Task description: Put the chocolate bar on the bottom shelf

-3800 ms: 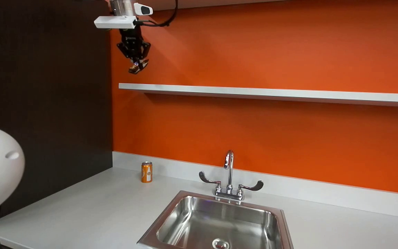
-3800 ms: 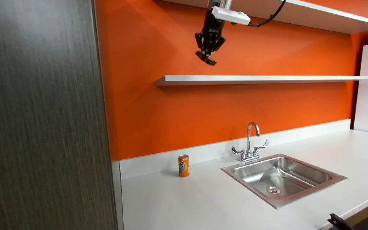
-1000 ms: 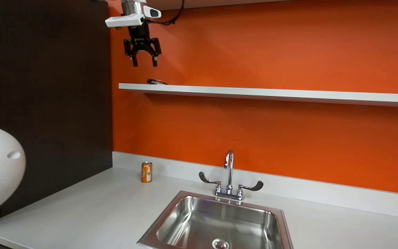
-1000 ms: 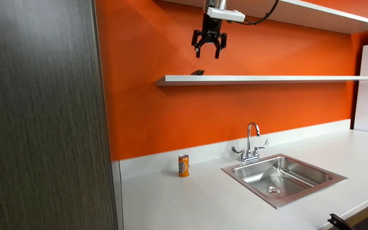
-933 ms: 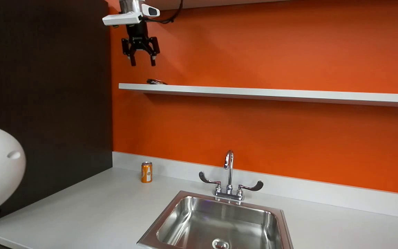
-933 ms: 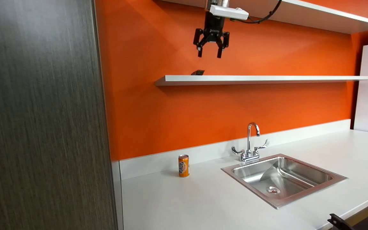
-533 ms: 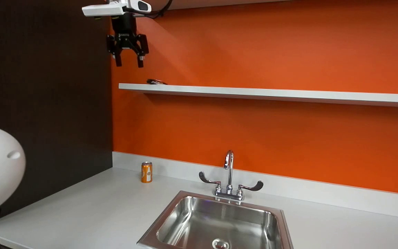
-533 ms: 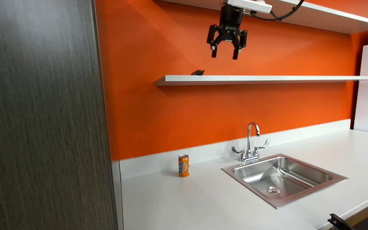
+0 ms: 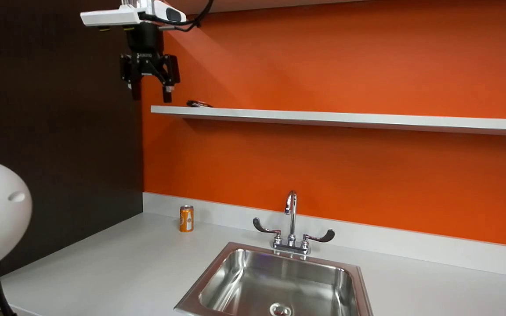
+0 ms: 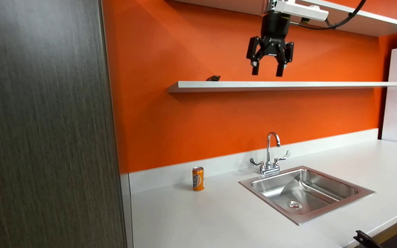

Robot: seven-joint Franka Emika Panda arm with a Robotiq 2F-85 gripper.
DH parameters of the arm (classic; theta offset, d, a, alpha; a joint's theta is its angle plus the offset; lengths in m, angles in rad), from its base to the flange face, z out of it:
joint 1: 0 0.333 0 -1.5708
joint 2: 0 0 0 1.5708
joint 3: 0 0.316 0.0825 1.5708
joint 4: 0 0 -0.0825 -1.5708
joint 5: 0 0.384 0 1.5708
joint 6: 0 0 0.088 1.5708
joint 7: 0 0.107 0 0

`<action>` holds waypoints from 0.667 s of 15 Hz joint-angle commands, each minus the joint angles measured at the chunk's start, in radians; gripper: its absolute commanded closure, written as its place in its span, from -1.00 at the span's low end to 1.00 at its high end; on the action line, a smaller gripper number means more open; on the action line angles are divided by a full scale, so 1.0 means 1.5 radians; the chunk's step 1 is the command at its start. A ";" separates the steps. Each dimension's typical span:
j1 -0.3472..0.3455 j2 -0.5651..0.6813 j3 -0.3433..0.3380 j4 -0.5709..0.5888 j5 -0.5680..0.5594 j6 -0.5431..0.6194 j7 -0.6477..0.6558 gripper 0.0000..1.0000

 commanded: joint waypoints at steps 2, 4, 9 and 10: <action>-0.018 -0.071 -0.001 -0.097 -0.001 0.001 -0.020 -1.00; -0.019 -0.086 -0.004 -0.126 0.000 -0.001 -0.024 -1.00; -0.019 -0.076 0.000 -0.137 0.006 -0.001 -0.013 -1.00; -0.019 -0.081 -0.001 -0.145 0.006 -0.001 -0.014 -1.00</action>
